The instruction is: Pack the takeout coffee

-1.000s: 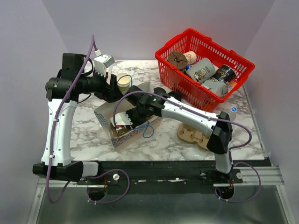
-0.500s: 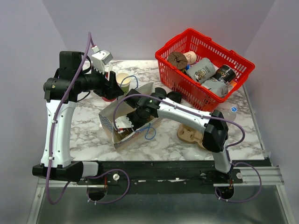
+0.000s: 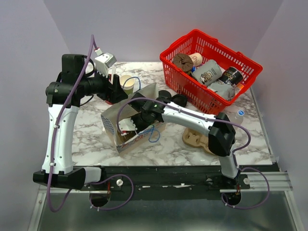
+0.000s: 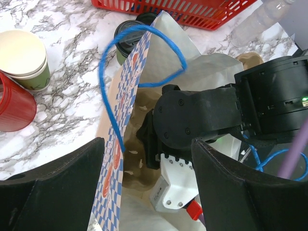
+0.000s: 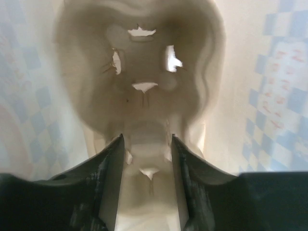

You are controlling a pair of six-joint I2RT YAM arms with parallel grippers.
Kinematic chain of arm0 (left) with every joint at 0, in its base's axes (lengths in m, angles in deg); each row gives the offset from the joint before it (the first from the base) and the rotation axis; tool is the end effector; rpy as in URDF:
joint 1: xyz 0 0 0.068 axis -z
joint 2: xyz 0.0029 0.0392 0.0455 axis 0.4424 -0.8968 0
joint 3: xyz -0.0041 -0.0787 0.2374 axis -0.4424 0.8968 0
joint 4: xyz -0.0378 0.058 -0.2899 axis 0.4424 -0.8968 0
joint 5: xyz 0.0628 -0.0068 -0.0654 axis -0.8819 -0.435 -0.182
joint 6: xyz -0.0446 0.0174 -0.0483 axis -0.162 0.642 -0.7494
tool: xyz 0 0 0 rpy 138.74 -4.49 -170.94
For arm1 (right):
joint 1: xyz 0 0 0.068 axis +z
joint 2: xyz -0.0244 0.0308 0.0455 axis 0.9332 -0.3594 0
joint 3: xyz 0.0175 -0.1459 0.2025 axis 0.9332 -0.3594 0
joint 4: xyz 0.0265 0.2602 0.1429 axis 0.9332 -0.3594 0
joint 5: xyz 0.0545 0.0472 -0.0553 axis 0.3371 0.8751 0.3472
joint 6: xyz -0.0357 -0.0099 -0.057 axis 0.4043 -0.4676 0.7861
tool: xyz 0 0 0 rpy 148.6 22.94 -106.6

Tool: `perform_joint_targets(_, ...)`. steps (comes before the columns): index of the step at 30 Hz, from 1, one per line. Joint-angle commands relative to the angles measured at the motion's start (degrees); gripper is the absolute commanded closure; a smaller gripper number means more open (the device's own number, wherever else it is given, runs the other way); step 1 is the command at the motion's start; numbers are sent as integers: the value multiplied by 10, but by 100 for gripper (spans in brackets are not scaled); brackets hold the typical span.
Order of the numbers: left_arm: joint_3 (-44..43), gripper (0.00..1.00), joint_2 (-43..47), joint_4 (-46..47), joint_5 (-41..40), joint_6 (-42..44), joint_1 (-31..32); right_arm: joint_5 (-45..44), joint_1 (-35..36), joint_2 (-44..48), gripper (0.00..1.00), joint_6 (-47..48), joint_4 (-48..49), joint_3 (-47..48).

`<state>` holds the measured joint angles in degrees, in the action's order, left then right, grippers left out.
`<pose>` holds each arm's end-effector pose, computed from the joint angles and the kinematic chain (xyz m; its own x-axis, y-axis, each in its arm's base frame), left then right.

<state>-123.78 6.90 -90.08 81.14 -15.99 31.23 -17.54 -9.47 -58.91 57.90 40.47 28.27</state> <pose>0.2640 -0.0588 0.4548 -0.5541 0.1376 -0.8210 0.6417 0.6988 -0.3160 0.2312 0.4207 0.2142 0.5982 -0.6729 -0.4352 -0.8012 -0.4917 -0.3411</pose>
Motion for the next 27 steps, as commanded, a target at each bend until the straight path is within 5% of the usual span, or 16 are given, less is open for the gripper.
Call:
perform_joint_targets(1, -1, 19, 6, 3, 8, -7, 1, 0, -4, 1, 42, -5, 21, -11)
perform_joint_targets(8, -18, 19, 9, 2, 3, -4, 1, -7, -5, 19, 23, -55, -13, 34)
perform_joint_targets(27, 13, 16, 20, -108, -70, 91, 0, -17, -13, 204, 20, -145, 29, 23)
